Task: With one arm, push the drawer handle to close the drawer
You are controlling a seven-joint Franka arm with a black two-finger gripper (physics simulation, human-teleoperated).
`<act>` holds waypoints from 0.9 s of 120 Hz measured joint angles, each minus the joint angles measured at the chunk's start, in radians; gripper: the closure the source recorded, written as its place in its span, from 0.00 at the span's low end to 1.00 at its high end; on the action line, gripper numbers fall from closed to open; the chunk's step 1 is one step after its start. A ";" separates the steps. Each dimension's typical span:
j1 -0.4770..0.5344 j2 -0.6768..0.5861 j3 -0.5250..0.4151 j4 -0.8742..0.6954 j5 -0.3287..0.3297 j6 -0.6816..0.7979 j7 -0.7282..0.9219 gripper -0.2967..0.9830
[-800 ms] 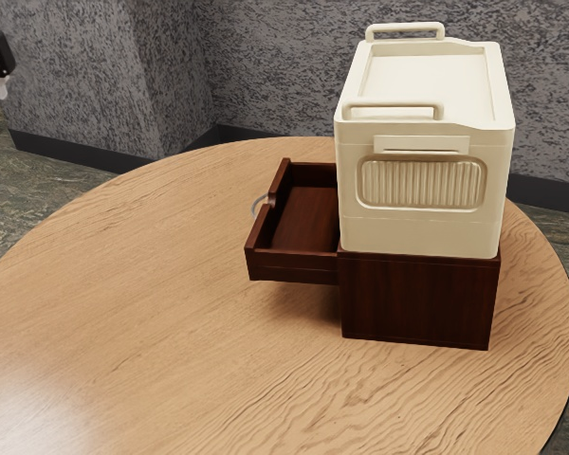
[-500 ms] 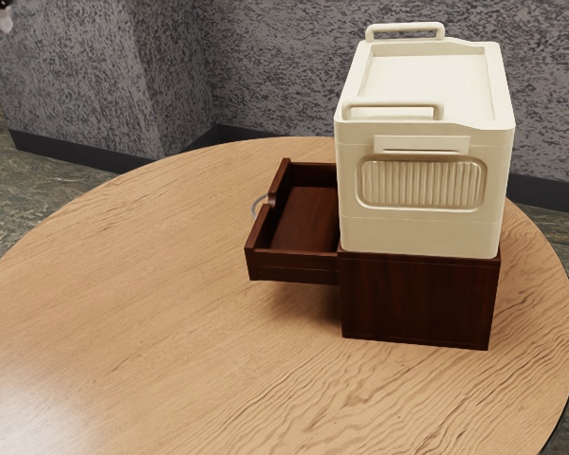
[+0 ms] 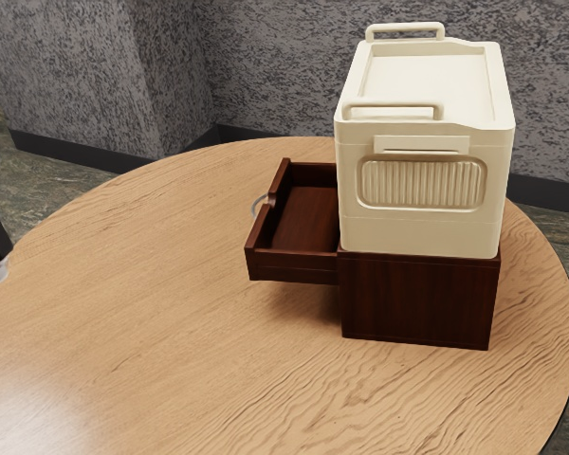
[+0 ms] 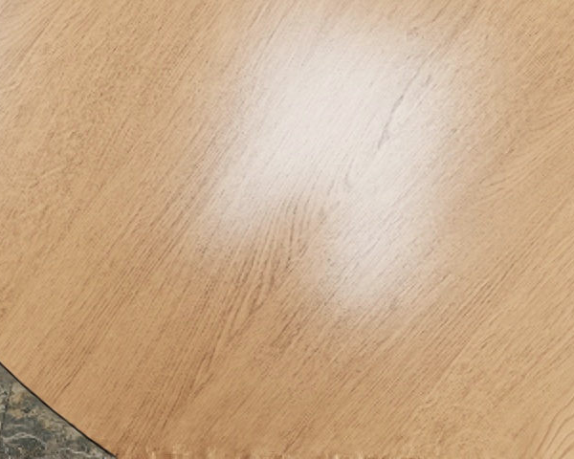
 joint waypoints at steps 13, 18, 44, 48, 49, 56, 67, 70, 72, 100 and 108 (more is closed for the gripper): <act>0.025 0.145 0.000 -0.008 0.015 0.118 0.012 0.25; 0.025 0.211 0.001 0.015 0.017 0.166 0.017 0.25; -0.013 0.497 0.004 0.238 -0.006 0.311 0.041 0.25; -0.018 0.519 0.004 0.258 -0.012 0.324 0.044 0.25; -0.019 0.524 0.004 0.262 -0.013 0.327 0.045 0.25; -0.024 0.563 0.004 0.297 -0.022 0.344 0.050 0.25; -0.047 0.582 0.004 0.301 -0.030 0.391 0.137 0.25; -0.065 0.584 0.006 0.298 -0.047 0.416 0.189 0.25; -0.077 0.583 0.011 0.295 -0.063 0.432 0.226 0.25; -0.120 0.630 0.052 0.303 -0.195 0.568 0.653 0.25; -0.122 0.633 0.065 0.306 -0.213 0.575 0.744 0.25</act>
